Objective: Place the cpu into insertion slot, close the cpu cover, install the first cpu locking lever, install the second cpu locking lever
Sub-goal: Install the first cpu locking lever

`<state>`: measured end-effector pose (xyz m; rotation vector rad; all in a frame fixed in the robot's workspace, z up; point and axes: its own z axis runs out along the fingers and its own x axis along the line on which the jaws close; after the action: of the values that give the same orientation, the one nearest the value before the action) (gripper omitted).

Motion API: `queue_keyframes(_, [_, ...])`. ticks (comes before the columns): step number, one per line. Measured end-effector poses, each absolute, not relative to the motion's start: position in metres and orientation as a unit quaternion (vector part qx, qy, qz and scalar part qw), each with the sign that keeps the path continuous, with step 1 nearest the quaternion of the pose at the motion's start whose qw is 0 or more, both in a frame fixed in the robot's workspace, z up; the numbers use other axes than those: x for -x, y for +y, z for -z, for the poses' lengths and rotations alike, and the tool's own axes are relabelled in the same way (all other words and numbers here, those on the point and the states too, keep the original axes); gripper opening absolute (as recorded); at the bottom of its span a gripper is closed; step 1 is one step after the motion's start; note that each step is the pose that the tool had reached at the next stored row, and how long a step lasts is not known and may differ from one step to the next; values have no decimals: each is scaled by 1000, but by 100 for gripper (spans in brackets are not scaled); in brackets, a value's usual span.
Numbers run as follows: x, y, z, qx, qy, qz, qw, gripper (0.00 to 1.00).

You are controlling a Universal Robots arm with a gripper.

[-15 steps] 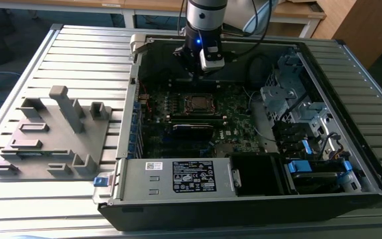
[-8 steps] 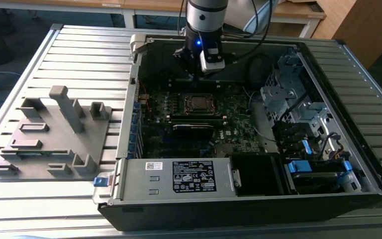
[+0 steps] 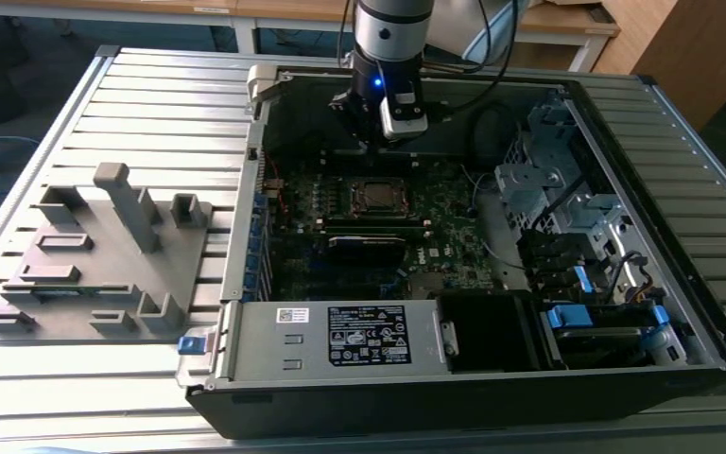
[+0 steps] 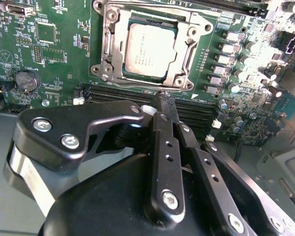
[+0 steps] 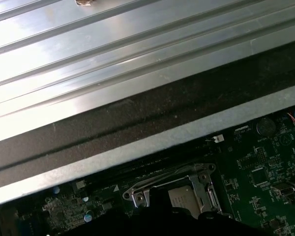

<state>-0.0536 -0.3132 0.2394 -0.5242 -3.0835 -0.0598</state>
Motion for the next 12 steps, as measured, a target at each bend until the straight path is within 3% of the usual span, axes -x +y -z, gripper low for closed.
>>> queue_keyframes(12, [54,-313,-239,144,-989,23,8,11])
